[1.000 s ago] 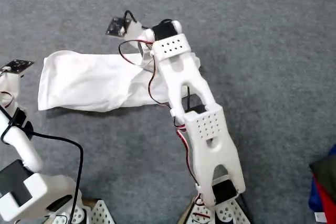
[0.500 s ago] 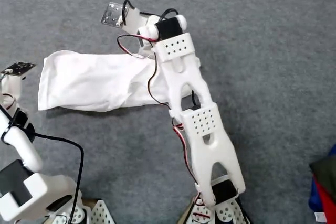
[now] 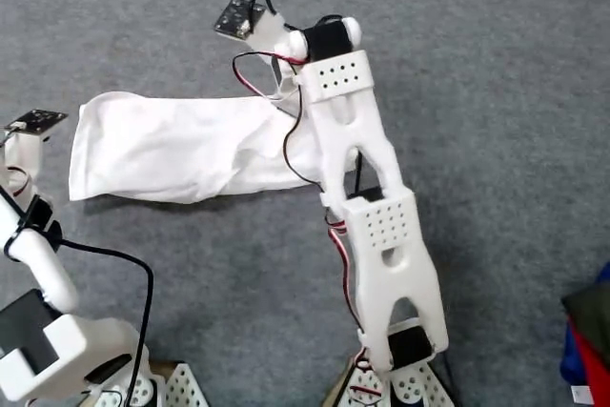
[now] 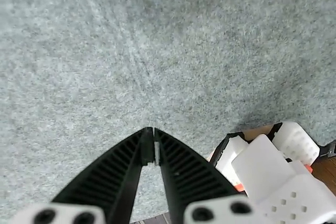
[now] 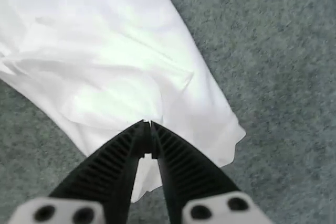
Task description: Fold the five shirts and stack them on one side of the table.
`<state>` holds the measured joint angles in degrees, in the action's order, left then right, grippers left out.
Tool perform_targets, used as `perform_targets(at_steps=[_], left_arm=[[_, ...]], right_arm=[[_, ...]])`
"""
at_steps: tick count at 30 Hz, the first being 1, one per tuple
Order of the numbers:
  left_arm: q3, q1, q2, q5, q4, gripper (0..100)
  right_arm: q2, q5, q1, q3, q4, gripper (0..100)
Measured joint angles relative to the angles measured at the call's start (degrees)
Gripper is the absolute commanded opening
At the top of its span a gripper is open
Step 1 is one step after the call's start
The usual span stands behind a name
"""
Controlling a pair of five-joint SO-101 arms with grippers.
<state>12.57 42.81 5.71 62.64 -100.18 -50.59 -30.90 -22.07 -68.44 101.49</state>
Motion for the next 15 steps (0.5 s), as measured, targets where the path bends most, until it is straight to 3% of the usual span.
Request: perform_targets(at_steps=[10,15], left_arm=[[0.0,0.0,0.0,0.0,0.0,2],[0.0,0.0,0.0,0.0,0.0,2]], right_arm=[[11.96,1.76,0.0,25.14,-0.18,0.6],[12.04,1.76,-0.09,32.09,-6.24,0.9]])
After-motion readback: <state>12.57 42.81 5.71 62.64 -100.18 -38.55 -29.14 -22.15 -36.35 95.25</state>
